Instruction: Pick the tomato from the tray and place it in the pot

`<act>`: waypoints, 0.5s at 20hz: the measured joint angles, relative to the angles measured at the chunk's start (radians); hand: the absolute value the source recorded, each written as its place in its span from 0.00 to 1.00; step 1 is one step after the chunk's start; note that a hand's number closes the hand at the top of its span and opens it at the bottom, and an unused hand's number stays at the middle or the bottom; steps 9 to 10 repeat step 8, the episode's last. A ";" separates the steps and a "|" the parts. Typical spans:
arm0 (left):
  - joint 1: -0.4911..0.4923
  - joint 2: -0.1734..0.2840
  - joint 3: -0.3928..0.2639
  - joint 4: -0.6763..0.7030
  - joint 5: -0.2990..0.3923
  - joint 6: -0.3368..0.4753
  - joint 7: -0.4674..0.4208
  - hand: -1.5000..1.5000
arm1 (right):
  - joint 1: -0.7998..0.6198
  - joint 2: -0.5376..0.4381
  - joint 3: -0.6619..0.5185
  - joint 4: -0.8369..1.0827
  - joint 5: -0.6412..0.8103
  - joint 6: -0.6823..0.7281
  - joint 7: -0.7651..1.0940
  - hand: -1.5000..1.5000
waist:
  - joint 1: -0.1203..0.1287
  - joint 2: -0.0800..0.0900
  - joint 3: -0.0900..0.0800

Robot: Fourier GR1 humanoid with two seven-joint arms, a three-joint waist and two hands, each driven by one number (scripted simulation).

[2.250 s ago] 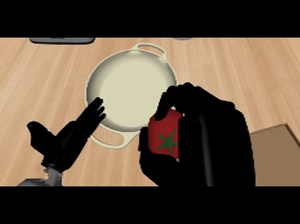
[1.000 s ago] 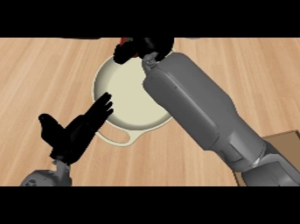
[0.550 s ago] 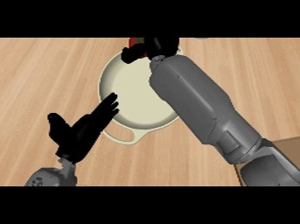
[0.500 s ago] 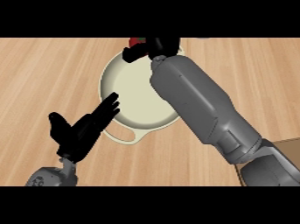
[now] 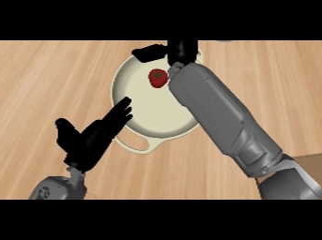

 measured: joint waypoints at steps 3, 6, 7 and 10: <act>0.008 0.003 0.004 0.000 0.003 -0.006 -0.004 0.50 | 0.001 0.000 -0.004 0.016 -0.048 -0.065 -0.075 0.00 | -0.003 -0.002 0.000; 0.013 0.001 0.006 0.012 -0.005 -0.002 -0.010 0.50 | -0.015 0.000 0.010 0.059 -0.073 -0.123 -0.116 0.00 | -0.016 -0.006 -0.001; 0.009 0.000 0.011 0.015 -0.004 -0.001 -0.009 0.50 | -0.014 0.000 0.012 0.070 -0.084 -0.138 -0.132 0.00 | -0.022 -0.008 -0.001; 0.014 -0.001 0.011 0.013 -0.010 0.004 -0.012 0.50 | -0.013 0.000 0.015 0.082 -0.095 -0.152 -0.146 0.00 | -0.027 -0.010 -0.001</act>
